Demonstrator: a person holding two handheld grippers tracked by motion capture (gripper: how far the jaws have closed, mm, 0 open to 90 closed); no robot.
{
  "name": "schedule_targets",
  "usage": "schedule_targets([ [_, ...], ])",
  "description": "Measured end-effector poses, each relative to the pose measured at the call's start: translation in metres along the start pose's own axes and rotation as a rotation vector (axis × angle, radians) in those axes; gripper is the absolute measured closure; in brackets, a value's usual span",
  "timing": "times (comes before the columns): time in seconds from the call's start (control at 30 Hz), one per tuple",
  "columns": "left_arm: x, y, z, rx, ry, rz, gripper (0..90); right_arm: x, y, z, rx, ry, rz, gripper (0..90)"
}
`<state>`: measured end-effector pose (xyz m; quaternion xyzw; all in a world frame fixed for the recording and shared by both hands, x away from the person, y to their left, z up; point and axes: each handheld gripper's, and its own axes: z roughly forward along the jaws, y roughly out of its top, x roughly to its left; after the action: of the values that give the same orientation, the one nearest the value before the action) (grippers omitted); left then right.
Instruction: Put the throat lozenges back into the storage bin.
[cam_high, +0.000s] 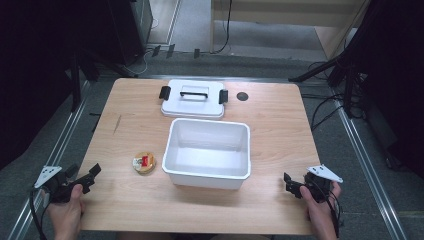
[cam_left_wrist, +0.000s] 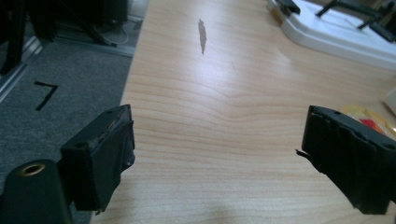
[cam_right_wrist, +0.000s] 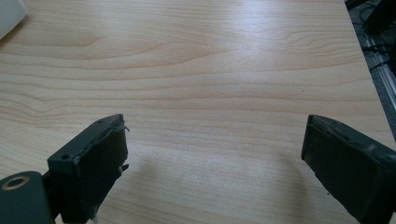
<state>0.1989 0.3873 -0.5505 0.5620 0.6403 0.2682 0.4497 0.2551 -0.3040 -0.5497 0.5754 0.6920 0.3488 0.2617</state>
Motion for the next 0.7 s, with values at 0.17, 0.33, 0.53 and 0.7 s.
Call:
schedule_targets([
  [0.17,-0.005,0.005,0.0,0.023,-0.028,0.043,1.4,0.0,0.0,0.0,0.0,0.004,-0.005,7.1],
  [0.33,-0.017,0.014,0.0,0.033,-0.051,0.086,0.0,0.0,0.0,0.0,0.003,0.008,-0.01,7.1],
  [0.53,-0.04,0.028,0.002,0.123,-0.012,0.201,0.0,0.0,0.0,0.0,0.002,0.006,-0.01,7.1],
  [0.7,-0.056,0.036,0.008,0.226,-0.003,0.282,0.0,0.0,0.0,0.0,0.002,0.001,-0.002,7.1],
])
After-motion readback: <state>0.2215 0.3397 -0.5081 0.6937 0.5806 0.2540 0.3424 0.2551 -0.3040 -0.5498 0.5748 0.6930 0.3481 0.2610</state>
